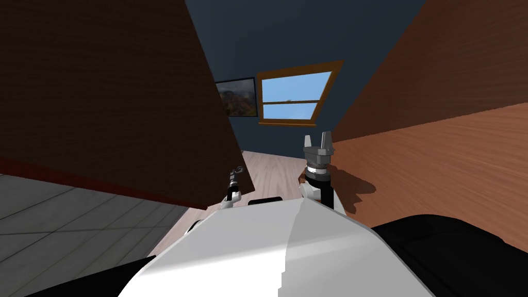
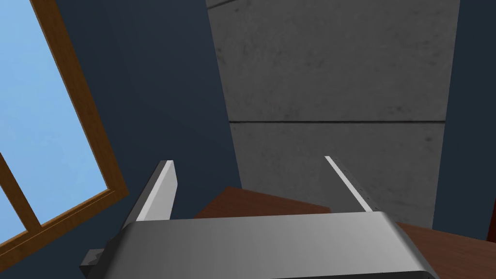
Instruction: Push the door open
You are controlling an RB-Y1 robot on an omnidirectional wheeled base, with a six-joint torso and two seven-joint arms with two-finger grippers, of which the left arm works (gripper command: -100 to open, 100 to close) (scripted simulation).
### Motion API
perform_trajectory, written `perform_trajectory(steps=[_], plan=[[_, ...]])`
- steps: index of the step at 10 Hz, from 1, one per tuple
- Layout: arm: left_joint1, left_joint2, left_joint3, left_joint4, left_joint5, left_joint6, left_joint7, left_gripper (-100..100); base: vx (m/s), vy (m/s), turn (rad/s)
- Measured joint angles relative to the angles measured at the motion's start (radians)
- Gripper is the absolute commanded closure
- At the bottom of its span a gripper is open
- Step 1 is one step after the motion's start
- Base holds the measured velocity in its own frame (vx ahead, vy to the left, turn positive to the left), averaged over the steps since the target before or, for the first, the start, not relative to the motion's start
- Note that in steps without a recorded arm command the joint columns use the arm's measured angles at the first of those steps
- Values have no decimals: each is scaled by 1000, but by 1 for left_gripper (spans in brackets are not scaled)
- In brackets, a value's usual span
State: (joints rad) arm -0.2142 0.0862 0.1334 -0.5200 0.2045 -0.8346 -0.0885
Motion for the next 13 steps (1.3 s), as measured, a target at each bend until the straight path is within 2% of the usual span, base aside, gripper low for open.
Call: perform_trajectory(steps=[1, 4, 5, 6, 7, 9, 10, 11, 12, 13], plan=[[12, -1, 6, -13, 4, 7, -5, 100, 170, -39, 45], [16, 2, 26, -26, 18, 16, -15, 100, 176, -22, 30], [4, 7, 34, -2, 24, 5, -16, 100, 196, -33, 41], [9, 7, 42, -9, 29, 4, -20, 100, 197, -41, 47], [-6, 14, 51, 20, 36, -8, -20, 100, 197, -41, 48], [2, 16, 70, 8, 48, -7, -28, 100, 178, -29, 42], [-6, 21, 79, 24, 55, -12, -30, 100, 200, -26, 51], [21, 13, 89, -22, 61, 5, -41, 100, 218, -41, 61], [20, 15, 99, -20, 69, 9, -47, 100, 208, -34, 52], [13, 20, 110, -7, 76, 4, -49, 100, 181, -46, 52]])
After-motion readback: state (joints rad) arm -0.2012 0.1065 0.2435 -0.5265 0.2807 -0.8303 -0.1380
